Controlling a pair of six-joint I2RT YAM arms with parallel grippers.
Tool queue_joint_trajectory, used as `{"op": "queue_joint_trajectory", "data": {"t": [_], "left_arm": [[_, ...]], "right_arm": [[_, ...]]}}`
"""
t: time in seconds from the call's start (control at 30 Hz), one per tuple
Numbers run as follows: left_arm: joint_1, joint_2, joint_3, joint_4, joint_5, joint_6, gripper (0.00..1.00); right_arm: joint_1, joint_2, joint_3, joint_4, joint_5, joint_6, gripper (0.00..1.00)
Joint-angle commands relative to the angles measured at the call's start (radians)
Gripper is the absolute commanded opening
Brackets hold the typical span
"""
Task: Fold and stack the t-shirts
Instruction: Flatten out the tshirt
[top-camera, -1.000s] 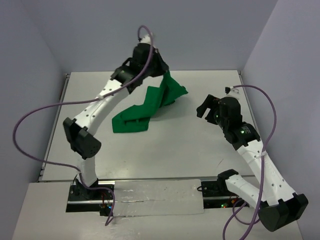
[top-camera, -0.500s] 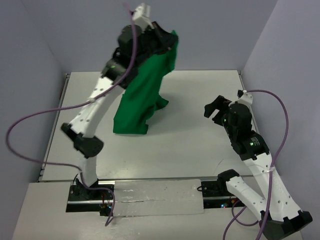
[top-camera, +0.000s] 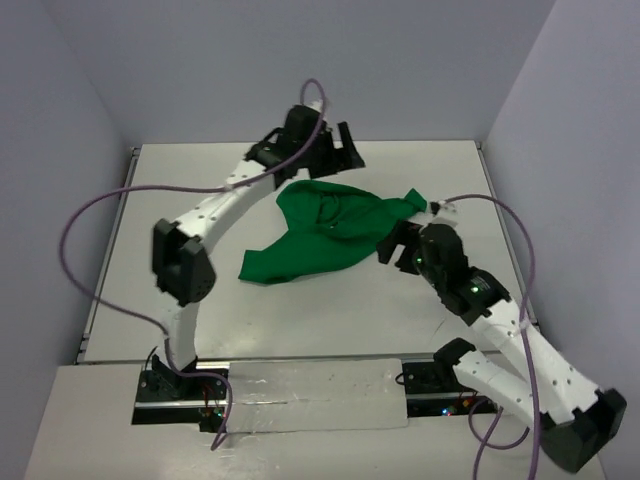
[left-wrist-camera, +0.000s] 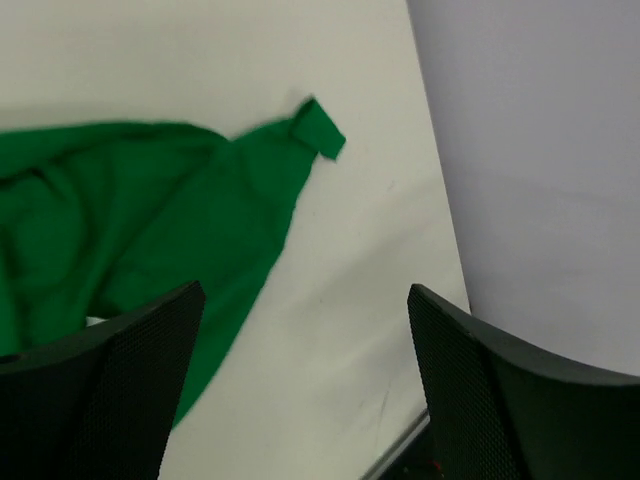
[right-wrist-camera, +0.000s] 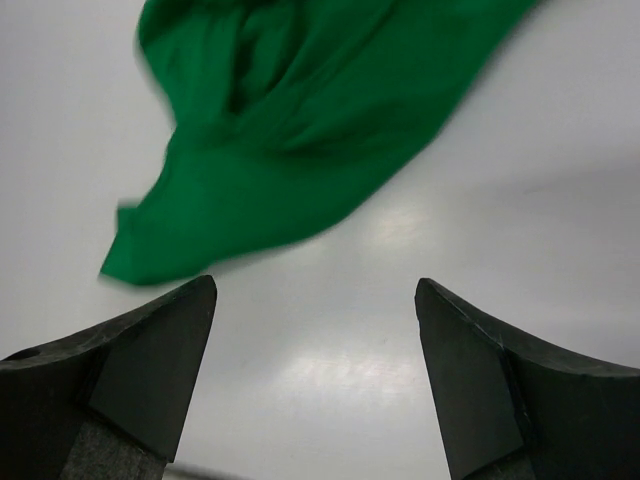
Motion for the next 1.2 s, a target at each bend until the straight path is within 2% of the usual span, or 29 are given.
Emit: {"op": "queue_joint_trajectory", "data": {"t": [0.0,0.03,0.1,0.13,0.17,0.27,0.33,0.57,0.63,0.77,0.83,0.87,0.9,0.97,1.0,1.07,1.13,1.17], "left_arm": [[0.224,-0.451,-0.328,0.036,-0.201,0.013,0.85],[0.273,-0.493,-0.443,0.041,-0.176,-0.009,0.85],[0.379,-0.492,-0.519,0.046,-0.144,-0.011,0.83],[0.396,-0.457,-0.542,0.052,-0.133,0.011,0.83],[0.401,-0.455,-0.549,0.052,-0.121,0.012,0.83],[0.405,-0.283,-0.515,0.047,-0.047,0.028,0.84],[0.405,-0.221,-0.508,0.084,0.004,0.021,0.83],[0.404,-0.072,-0.496,0.168,0.118,0.039,0.83],[0.404,-0.012,-0.481,0.173,0.155,0.038,0.81],[0.393,0.068,-0.468,0.202,0.189,0.029,0.70],[0.390,0.107,-0.446,0.202,0.194,0.029,0.48],[0.390,0.116,-0.439,0.199,0.195,0.027,0.29],[0.390,0.125,-0.432,0.195,0.199,0.027,0.15],[0.390,0.148,-0.402,0.168,0.203,0.036,0.10],[0.391,0.151,-0.389,0.160,0.199,0.047,0.10],[0.393,0.139,-0.383,0.154,0.187,0.058,0.10],[0.406,0.095,-0.384,0.165,0.155,0.054,0.10],[0.412,0.090,-0.384,0.169,0.150,0.049,0.10]], "right_arm": [[0.294,0.209,0.083,0.123,0.094,0.060,0.88],[0.369,0.266,0.140,0.129,0.102,0.062,0.88],[0.427,0.442,0.206,0.148,0.118,0.051,0.88],[0.447,0.496,0.257,0.162,0.111,0.050,0.87],[0.462,0.544,0.258,0.182,0.110,0.049,0.87],[0.527,0.750,0.408,0.224,0.084,0.018,0.87],[0.546,0.853,0.490,0.218,0.095,0.004,0.87],[0.548,1.084,0.592,0.248,0.056,0.014,0.87],[0.548,1.155,0.634,0.251,0.057,0.027,0.86],[0.533,1.246,0.674,0.237,0.082,0.064,0.77],[0.521,1.282,0.687,0.237,0.087,0.075,0.68],[0.516,1.291,0.691,0.234,0.095,0.078,0.60],[0.511,1.296,0.695,0.230,0.102,0.081,0.50],[0.501,1.286,0.685,0.217,0.123,0.086,0.19],[0.496,1.260,0.669,0.210,0.144,0.087,0.11],[0.488,1.184,0.614,0.207,0.177,0.087,0.09],[0.480,1.012,0.524,0.221,0.248,0.070,0.09],[0.477,0.993,0.493,0.223,0.255,0.058,0.09]]}}
